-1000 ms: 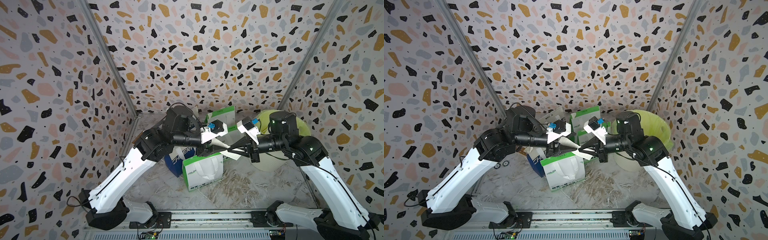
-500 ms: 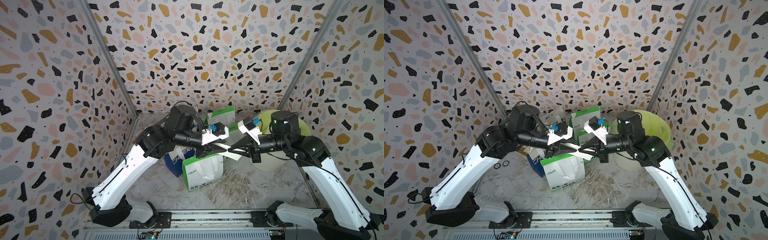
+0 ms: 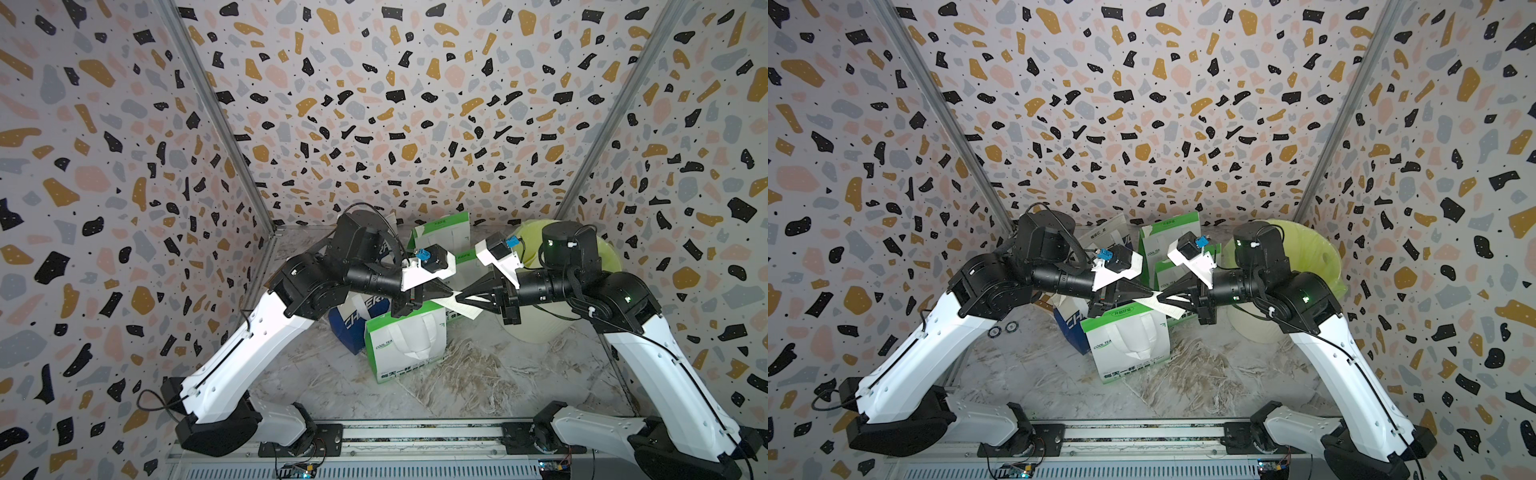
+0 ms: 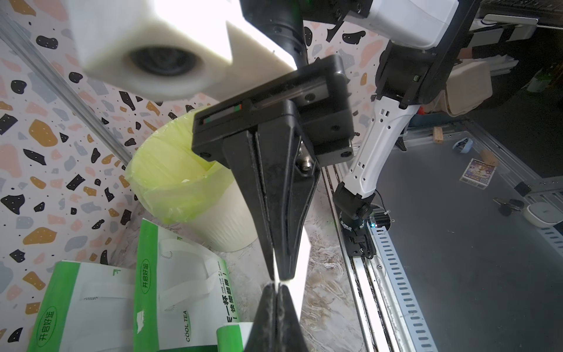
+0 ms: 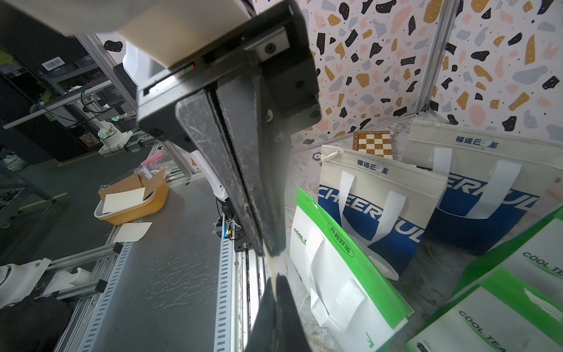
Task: Shred takeout receipts and throw away
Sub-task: Shred the takeout receipt.
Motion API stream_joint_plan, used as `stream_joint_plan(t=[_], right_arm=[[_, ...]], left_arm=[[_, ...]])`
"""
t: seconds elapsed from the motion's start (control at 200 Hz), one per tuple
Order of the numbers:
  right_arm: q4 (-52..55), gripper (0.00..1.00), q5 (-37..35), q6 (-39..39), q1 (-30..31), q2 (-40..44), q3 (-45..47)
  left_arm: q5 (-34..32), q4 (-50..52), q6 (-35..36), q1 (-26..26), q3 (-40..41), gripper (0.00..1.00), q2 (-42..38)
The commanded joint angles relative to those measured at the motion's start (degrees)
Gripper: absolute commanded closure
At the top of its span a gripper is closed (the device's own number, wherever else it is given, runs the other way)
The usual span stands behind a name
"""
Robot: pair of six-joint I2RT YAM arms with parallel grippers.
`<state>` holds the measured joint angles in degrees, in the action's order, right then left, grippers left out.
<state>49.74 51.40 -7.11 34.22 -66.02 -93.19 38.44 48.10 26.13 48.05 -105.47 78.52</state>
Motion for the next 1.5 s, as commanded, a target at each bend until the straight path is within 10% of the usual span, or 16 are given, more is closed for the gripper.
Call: stream_joint_plan(t=[0.0, 0.836, 0.936, 1.031, 1.497], right_arm=[[0.22, 1.00, -0.68, 0.29, 0.31, 0.16, -1.23], [-0.54, 1.00, -3.12, 0.74, 0.24, -0.30, -1.57], [-4.23, 0.63, -6.11, 1.86, 0.29, 1.39, 0.74], [-7.89, 0.54, -4.91, 2.28, 0.24, 3.89, 3.14], [-11.33, 0.75, -0.16, 3.83, 0.27, 4.58, 3.91]], left_arm=[[0.70, -4.14, -0.92, -0.31, 0.79, 1.00, -1.56], [2.32, -7.09, -2.30, -0.27, 3.56, 1.00, -2.87], [3.20, -7.71, -3.34, -0.28, 4.09, 1.00, -2.77], [3.22, -7.75, -3.69, -0.32, 4.88, 1.00, -2.90], [2.96, -9.81, -4.83, -0.25, 5.88, 1.00, -3.58]])
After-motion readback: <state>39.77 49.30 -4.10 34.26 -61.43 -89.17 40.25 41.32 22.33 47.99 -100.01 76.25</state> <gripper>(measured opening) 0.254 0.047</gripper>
